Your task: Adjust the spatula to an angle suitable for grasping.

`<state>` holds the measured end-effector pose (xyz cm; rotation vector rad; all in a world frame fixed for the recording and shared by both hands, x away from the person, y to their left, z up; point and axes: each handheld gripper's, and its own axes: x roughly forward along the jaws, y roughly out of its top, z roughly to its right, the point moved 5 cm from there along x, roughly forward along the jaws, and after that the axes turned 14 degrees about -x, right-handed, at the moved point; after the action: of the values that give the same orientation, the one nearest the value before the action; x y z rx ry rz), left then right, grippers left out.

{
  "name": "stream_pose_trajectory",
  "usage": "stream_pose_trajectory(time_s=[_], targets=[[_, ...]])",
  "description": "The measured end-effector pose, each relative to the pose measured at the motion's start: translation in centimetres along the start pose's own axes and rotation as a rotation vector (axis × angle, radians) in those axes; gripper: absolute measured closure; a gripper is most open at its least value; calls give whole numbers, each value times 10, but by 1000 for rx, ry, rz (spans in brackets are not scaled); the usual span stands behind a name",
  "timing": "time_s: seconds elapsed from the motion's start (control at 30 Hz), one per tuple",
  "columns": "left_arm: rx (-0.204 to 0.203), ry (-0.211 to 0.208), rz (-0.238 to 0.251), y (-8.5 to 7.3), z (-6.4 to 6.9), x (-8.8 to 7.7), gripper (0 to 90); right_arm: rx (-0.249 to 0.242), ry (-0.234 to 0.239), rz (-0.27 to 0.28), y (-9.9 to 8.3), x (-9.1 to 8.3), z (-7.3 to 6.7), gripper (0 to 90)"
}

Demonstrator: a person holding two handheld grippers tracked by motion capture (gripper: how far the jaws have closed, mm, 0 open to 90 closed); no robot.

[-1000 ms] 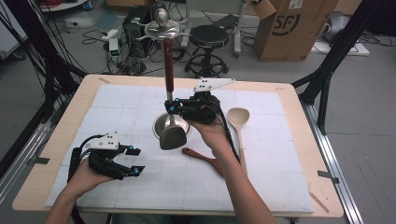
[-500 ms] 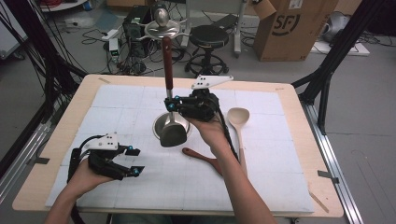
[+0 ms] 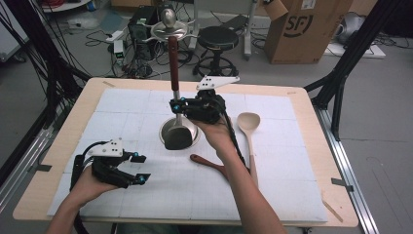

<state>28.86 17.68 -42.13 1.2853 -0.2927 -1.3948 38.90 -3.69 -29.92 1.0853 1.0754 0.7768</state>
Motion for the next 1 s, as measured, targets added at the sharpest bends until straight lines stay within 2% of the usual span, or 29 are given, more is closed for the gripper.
stream_pose_trajectory(time_s=[0.6,1.0], targets=[[0,-2,1,0,0,0,338,21,-35,3,-3,0,8,812],[2,0,-7,0,1,2,338,-2,-47,64,7,-9,12,766]])
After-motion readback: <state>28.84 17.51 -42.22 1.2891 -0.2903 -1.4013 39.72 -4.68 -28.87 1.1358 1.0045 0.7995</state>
